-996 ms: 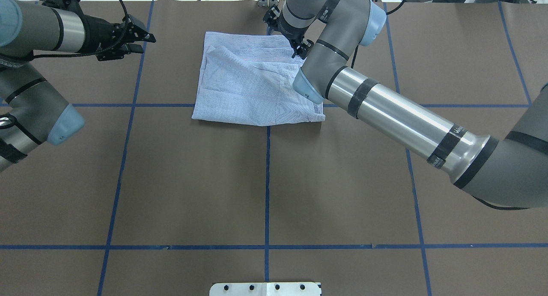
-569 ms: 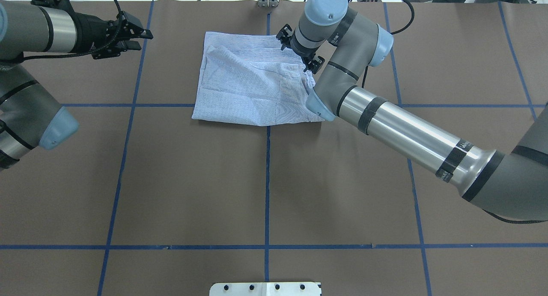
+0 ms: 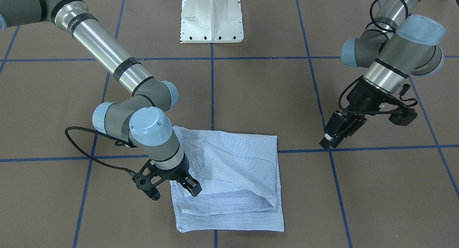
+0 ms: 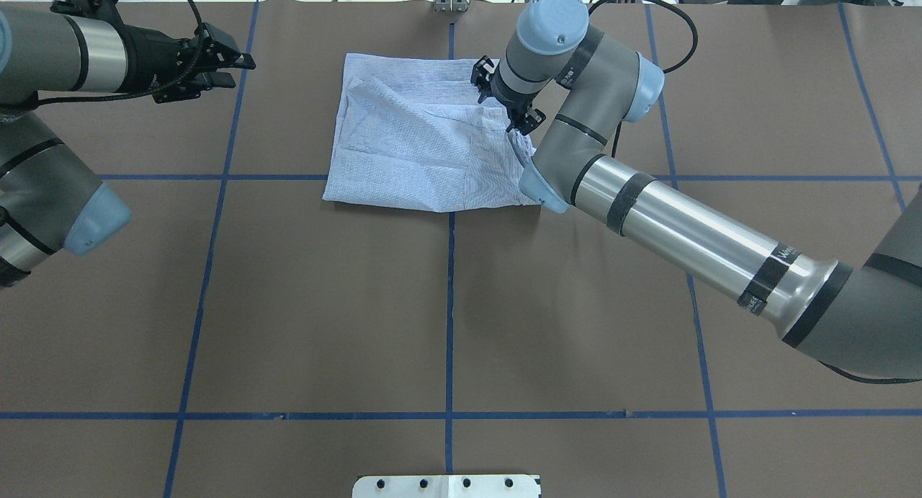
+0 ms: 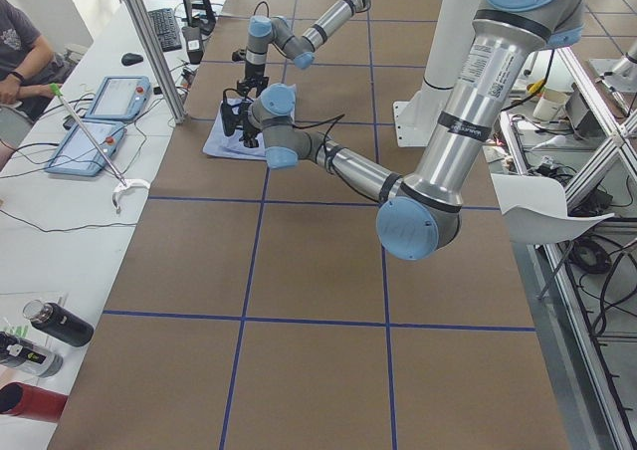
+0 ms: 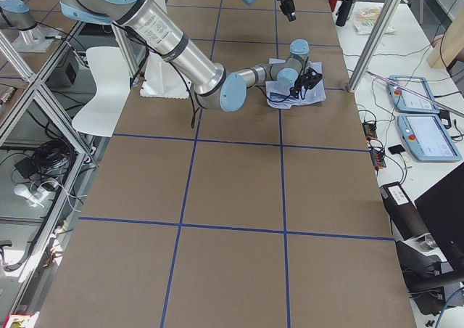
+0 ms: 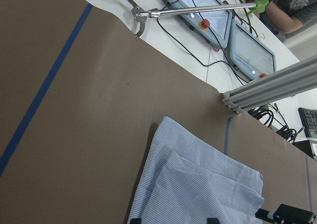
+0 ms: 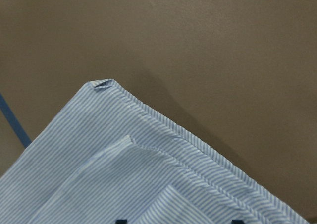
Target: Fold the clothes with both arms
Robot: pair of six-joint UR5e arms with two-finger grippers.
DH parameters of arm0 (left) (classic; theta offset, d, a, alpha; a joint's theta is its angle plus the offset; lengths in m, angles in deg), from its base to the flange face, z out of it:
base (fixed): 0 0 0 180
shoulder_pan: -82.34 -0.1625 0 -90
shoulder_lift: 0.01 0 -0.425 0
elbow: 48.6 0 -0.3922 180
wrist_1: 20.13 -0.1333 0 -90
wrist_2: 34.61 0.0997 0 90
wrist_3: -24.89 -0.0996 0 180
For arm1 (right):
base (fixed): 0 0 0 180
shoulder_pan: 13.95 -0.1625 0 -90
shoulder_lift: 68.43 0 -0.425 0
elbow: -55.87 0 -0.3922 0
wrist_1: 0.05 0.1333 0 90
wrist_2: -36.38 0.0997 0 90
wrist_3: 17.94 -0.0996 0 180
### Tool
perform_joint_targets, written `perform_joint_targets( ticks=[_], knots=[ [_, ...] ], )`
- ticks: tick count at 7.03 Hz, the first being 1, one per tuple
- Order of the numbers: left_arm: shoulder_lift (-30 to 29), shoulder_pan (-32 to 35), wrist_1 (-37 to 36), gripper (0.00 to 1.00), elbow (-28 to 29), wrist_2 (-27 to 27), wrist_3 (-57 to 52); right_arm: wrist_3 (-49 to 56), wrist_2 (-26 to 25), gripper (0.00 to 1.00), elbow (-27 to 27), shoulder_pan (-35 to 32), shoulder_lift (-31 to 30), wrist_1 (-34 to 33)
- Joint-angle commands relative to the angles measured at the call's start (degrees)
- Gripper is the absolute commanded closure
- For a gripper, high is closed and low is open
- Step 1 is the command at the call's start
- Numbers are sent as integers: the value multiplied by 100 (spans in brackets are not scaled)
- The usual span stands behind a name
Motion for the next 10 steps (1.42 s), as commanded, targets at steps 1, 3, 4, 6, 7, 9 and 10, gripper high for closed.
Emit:
perform_joint_targets(
  ticks=[1, 3, 4, 6, 7, 9, 10],
  knots=[
    [0, -2, -1, 47, 3, 0, -8, -60, 36, 25, 179, -9, -190, -4],
    [-9, -2, -1, 47, -6, 0, -8, -191, 80, 26, 286, -1, -279, -4],
    [0, 7, -1, 47, -14, 0, -8, -235, 80, 29, 286, 8, -270, -4],
    [0, 7, -1, 47, -41, 0, -8, -245, 80, 30, 277, 87, -262, -4],
    [0, 7, -1, 47, -50, 9, -8, -245, 80, 31, 277, 87, -262, -4],
    [0, 7, -1, 47, -50, 9, -8, -306, 80, 57, 277, 105, -262, -4],
    [0, 7, -1, 47, -50, 9, -8, -367, 80, 100, 286, 105, -244, -4]
  ],
)
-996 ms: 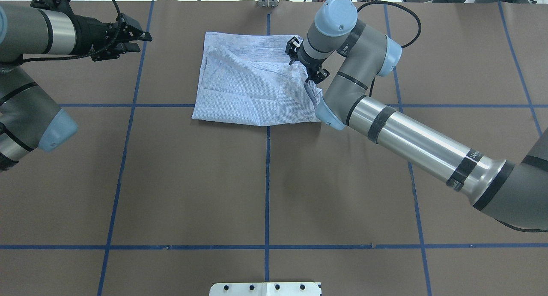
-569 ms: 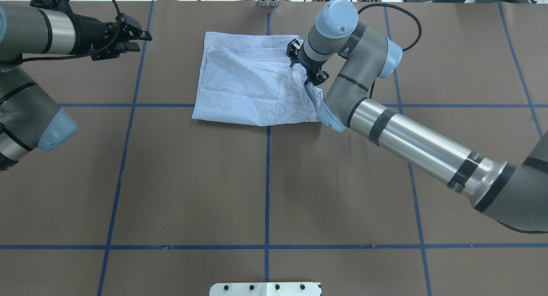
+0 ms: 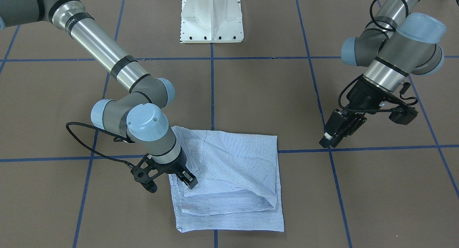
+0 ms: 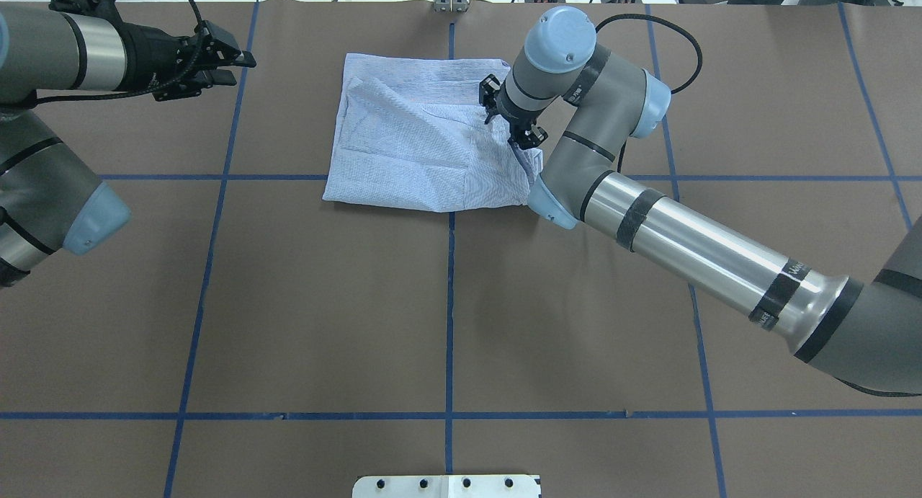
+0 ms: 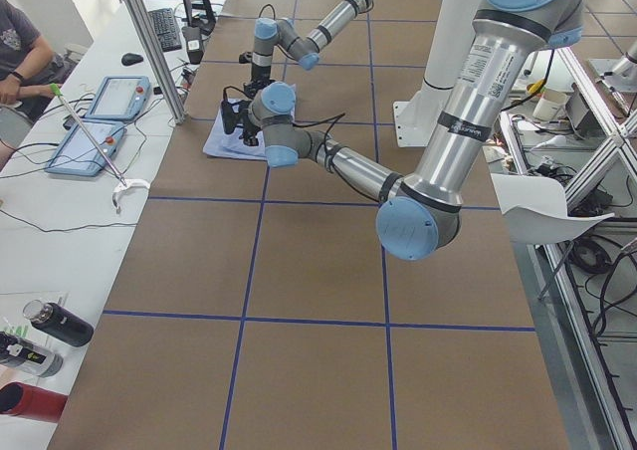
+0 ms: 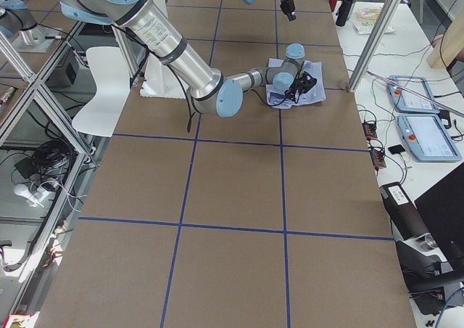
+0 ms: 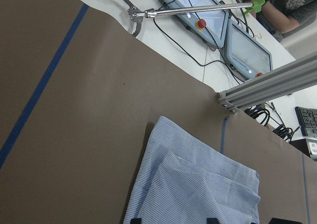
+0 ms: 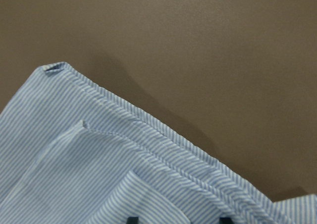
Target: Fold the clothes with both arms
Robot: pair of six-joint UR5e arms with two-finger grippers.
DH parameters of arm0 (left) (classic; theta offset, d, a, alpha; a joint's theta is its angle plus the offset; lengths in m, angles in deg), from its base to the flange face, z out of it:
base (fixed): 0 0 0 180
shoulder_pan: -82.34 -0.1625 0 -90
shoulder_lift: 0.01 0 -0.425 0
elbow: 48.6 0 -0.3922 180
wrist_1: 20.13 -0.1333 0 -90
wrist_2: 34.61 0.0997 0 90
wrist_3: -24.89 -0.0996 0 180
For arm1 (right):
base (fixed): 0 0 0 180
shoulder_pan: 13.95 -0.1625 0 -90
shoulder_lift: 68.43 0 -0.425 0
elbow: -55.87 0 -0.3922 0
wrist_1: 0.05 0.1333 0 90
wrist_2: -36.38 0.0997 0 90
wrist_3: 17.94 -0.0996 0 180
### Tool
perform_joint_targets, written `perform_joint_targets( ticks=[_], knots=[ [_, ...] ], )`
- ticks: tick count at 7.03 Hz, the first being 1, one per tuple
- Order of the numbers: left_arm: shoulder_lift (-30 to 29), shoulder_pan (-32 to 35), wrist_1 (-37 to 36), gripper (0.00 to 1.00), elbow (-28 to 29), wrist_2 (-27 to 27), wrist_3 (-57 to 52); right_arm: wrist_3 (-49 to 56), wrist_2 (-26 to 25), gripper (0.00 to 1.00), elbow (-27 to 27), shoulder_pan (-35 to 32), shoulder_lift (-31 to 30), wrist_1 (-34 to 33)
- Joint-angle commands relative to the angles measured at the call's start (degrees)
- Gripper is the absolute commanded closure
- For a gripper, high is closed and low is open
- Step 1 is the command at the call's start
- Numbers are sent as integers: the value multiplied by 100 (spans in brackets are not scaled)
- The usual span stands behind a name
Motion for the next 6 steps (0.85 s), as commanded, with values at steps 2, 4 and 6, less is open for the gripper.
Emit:
perform_joint_targets(
  ticks=[2, 4, 6],
  knots=[
    [9, 9, 0, 48, -9, 0, 0, -22, 9, 100, 8, -74, 47, 0],
    [9, 0, -9, 48, -1, -8, 0, 118, 9, 100, -27, -407, 204, 0],
    [26, 0, -9, 48, 26, -9, 0, 215, -140, 100, -350, -592, 537, 26]
  ],
)
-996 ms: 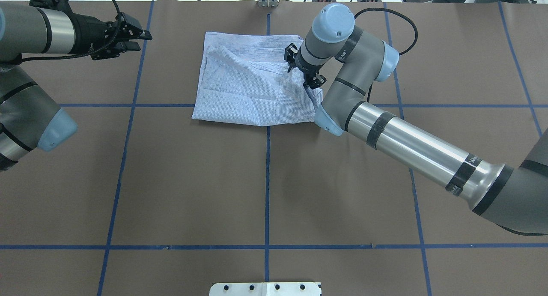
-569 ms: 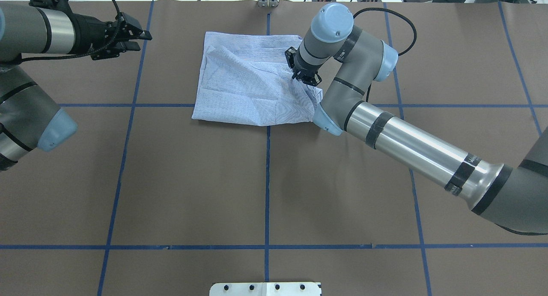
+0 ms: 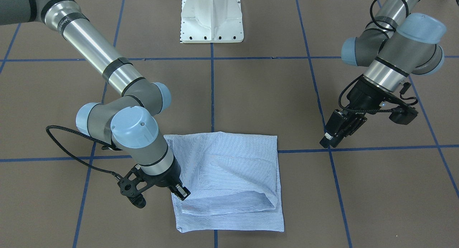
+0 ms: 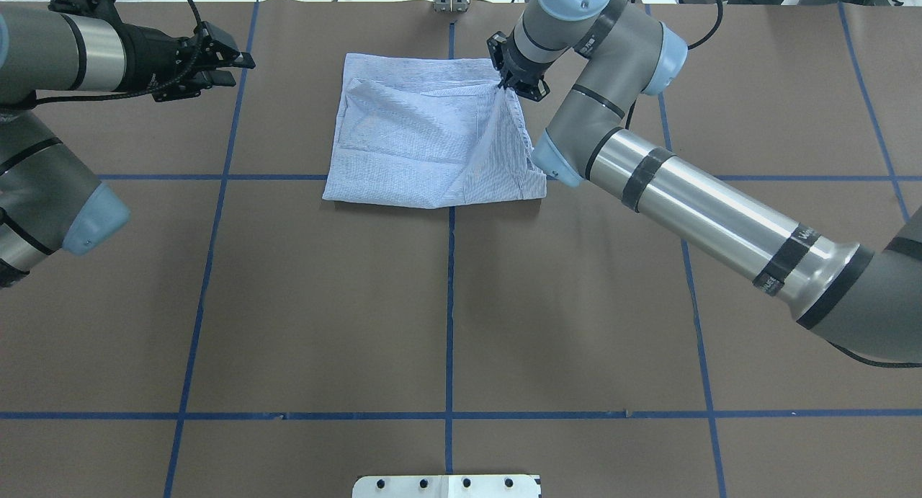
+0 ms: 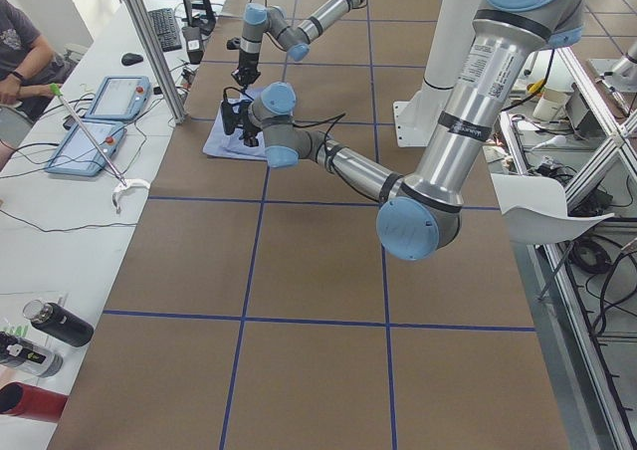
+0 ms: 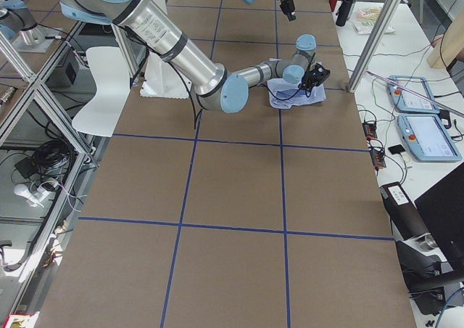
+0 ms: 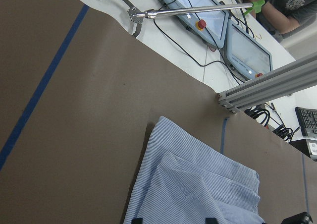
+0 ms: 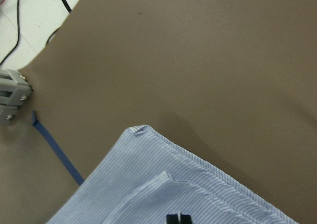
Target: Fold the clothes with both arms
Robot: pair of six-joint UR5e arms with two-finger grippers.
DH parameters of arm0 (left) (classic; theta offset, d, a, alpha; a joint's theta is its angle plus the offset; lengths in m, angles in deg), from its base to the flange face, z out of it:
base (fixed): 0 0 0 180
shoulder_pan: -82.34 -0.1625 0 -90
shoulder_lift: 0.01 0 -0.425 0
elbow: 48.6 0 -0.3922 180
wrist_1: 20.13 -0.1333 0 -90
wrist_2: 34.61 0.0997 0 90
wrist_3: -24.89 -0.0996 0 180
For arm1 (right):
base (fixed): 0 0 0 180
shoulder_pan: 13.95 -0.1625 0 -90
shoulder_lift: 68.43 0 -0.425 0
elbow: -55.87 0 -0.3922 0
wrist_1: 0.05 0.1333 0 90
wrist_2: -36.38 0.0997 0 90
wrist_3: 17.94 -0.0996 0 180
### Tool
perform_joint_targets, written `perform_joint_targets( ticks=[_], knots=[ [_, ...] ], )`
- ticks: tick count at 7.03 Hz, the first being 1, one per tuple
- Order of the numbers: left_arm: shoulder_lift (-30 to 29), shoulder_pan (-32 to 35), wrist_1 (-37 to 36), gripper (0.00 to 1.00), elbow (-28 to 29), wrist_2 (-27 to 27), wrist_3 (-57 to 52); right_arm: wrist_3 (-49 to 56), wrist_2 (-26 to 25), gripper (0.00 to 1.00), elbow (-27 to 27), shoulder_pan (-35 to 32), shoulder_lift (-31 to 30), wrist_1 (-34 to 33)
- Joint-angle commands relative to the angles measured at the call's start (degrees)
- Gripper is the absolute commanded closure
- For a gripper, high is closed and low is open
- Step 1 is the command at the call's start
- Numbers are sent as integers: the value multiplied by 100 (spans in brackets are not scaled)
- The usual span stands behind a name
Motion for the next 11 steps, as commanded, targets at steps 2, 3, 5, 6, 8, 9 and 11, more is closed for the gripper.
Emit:
perform_joint_targets(
  ticks=[2, 3, 5, 6, 8, 9, 11],
  knots=[
    [17, -1, 8, 48, 76, -10, 0, 81, -464, 100, -813, -105, 574, 45],
    [9, -1, 17, 48, 94, -10, 0, 99, -588, 100, -945, -105, 583, 133],
    [9, -18, 8, 48, 94, -27, 0, 125, -703, 41, -1139, -105, 592, 441],
    [9, -18, 17, 48, 120, -27, 0, 125, -703, 1, -1140, -105, 662, 432],
    [17, -18, 17, 47, 199, -80, 0, 552, -416, 1, -1140, -341, 732, 415],
    [70, -9, -44, 48, 173, -141, -165, 1217, 83, 0, -1122, -508, 715, -3],
    [140, 104, -306, 49, 182, -554, -1085, 2231, 437, 0, -93, -631, 53, -1145]
  ],
)
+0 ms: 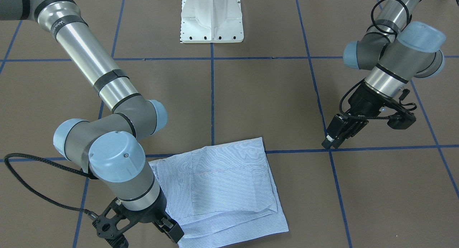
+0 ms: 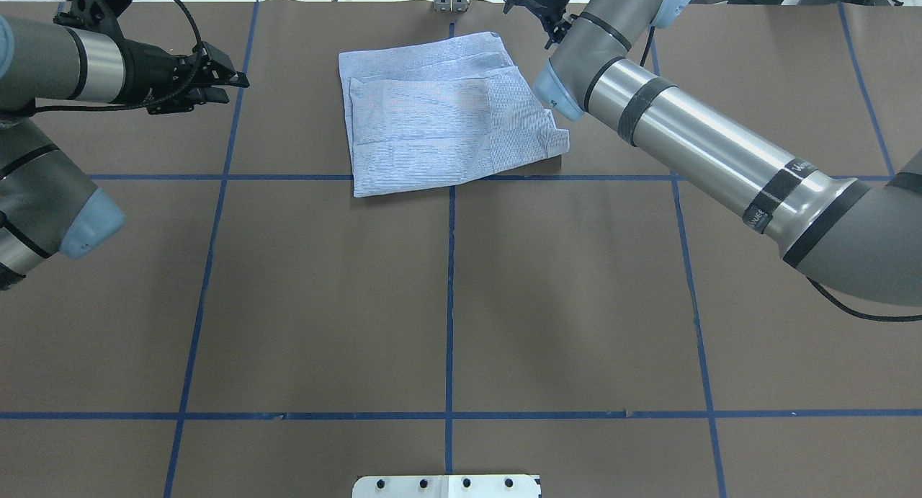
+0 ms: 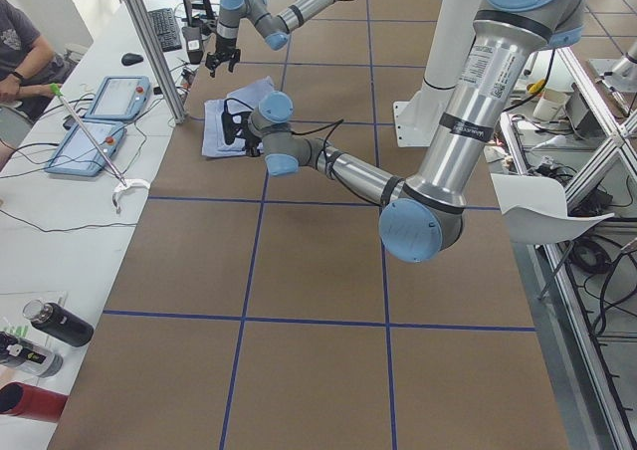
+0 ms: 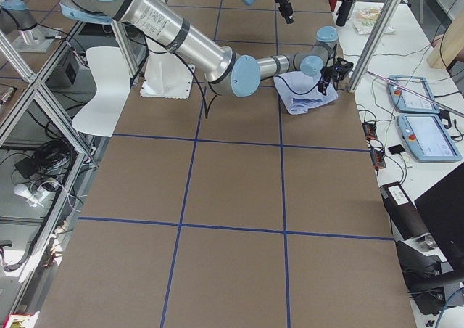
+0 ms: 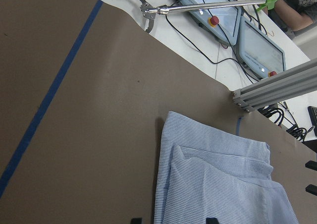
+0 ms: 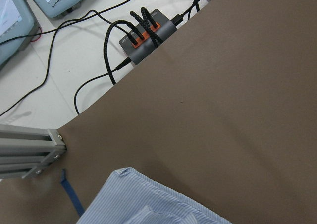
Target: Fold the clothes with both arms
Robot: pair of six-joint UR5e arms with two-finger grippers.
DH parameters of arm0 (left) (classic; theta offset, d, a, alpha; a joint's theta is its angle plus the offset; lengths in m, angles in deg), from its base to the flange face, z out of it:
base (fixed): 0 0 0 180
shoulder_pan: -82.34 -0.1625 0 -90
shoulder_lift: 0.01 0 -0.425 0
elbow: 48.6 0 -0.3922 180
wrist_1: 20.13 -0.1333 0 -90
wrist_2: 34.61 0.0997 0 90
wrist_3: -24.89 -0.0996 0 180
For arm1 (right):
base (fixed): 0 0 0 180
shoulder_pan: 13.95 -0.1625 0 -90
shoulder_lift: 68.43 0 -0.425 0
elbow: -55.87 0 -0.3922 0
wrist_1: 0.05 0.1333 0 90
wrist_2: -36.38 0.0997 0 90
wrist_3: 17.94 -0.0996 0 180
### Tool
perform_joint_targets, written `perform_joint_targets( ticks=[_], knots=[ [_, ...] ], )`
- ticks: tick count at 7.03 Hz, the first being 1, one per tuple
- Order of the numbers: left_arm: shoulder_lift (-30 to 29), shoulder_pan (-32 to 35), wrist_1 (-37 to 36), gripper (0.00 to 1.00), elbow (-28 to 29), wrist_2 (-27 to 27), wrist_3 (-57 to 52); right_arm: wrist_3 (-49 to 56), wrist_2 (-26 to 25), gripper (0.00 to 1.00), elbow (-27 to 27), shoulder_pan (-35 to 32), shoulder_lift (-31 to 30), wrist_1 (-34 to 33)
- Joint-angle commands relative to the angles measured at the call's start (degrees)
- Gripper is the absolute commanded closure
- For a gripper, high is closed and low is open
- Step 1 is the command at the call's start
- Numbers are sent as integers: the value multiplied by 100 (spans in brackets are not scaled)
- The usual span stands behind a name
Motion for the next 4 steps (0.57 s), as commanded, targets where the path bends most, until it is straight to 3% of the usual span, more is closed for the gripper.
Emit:
perform_joint_targets(
  ticks=[1, 4],
  knots=[
    [295, 171, -313, 49, -15, -245, -1481, 972, 588, 0, 1523, -272, -1197, -913],
    [948, 847, -786, 49, -15, -351, -4620, 2264, 1151, 0, 2907, -825, -2676, -1347]
  ],
)
